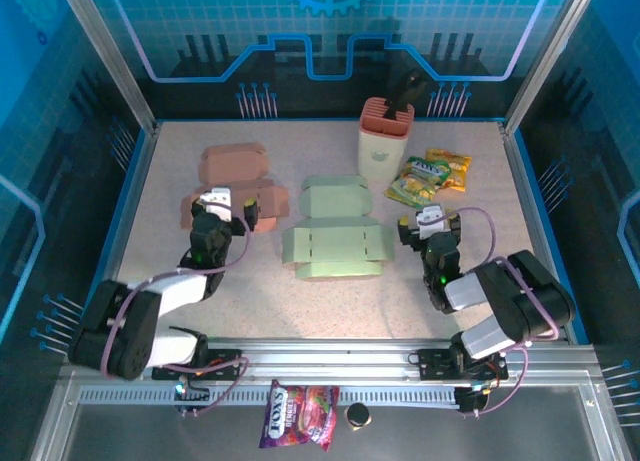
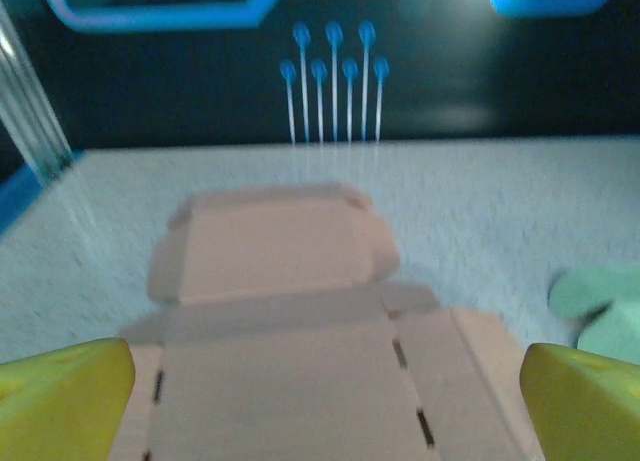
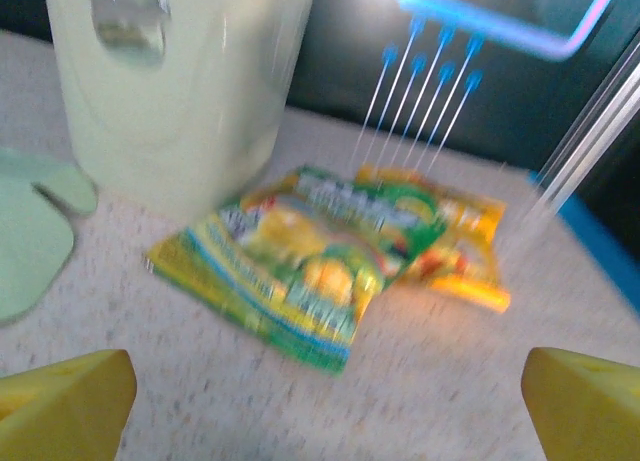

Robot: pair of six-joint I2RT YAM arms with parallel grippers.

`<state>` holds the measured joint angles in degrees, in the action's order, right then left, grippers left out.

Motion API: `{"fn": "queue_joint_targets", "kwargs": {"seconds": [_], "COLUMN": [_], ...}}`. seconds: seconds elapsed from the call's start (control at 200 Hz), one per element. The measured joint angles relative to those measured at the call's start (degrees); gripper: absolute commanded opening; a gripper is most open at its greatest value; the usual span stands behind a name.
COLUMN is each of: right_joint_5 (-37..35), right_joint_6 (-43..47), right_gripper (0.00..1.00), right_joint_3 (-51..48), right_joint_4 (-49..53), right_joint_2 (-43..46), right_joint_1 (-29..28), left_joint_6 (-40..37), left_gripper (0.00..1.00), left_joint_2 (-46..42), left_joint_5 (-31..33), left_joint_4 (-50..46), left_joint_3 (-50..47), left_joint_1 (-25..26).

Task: Fold the paper box

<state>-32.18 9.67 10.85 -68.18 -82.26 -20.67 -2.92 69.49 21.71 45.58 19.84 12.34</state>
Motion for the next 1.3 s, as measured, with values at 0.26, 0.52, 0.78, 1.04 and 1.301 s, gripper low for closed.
{"fn": "queue_joint_targets", "kwargs": {"seconds": [0.26, 0.52, 0.78, 1.04, 1.301], "right_joint_5": [-5.95, 17.66, 30.32, 37.42, 38.47], "right_joint_6": [-15.45, -47.41, -66.20, -80.35, -93.24], "right_gripper": [1.00, 0.95, 0.75, 0.69, 0.69], "right_joint_3": [30.23, 45.99, 29.18, 19.80, 11.21], "right_joint_4": [40.04, 89.33, 104.74, 93.18, 80.41], "right_joint_2": [25.83, 29.88, 33.11, 32.11, 29.03], "right_joint_1": [-1.09, 8.74, -4.85, -7.50, -13.16], "left_joint_6": [34.01, 67.84, 92.19, 103.16, 106.99], "left_gripper": [0.99, 0.76, 0.72, 0.60, 0.54], "left_joint_2": [-11.82, -4.68, -0.46, 3.76, 10.78], "left_joint_5": [-1.84, -17.59, -19.50, -14.43, -11.58], "left_joint_4": [-42.14, -66.14, -61.81, -49.72, -37.48], "left_joint_3": [25.79, 26.05, 16.44, 10.82, 7.56], "left_joint_1": [-0.85, 14.80, 28.22, 29.09, 29.09]}}
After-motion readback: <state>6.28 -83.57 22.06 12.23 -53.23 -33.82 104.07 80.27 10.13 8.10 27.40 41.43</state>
